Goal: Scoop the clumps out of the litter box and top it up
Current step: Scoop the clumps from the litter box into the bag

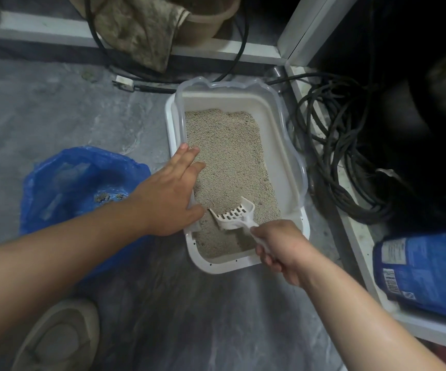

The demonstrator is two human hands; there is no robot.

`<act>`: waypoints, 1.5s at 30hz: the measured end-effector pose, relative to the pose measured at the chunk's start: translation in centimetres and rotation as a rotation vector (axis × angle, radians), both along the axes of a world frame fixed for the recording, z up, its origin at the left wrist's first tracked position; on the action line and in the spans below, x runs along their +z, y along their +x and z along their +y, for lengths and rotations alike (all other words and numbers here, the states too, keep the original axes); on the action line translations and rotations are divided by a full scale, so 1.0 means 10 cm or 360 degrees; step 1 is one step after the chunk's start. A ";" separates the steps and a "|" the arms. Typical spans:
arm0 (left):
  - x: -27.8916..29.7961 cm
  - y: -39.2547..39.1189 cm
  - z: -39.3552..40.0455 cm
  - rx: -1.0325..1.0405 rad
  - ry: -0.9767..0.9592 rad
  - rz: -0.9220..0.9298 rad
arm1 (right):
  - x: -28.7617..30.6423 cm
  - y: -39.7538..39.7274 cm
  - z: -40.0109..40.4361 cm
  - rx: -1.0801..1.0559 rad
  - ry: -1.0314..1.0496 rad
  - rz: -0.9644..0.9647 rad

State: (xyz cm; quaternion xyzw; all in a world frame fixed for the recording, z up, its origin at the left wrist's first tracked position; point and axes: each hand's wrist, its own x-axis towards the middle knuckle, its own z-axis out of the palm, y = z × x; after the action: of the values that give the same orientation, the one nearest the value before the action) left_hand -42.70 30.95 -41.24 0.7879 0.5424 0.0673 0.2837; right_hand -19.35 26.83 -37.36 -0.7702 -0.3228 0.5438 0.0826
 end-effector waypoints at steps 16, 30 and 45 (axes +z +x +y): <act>-0.02 0.01 0.01 -0.0005 0.0016 -0.0015 | 0.02 -0.39 0.07 -0.0331 -0.0198 0.0195; -0.03 -0.05 0.01 -0.0032 0.0054 -0.0062 | -0.08 -0.59 0.15 -0.1038 0.0019 0.0371; -0.01 -0.02 0.02 -0.0042 0.0011 -0.0059 | -0.17 -0.42 0.15 -0.1268 0.0022 0.0276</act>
State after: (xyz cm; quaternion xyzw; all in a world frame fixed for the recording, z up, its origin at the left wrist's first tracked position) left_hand -42.93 31.19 -41.34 0.7947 0.5262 0.0801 0.2918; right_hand -23.52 28.32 -39.04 -0.7856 0.0055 0.5301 0.3189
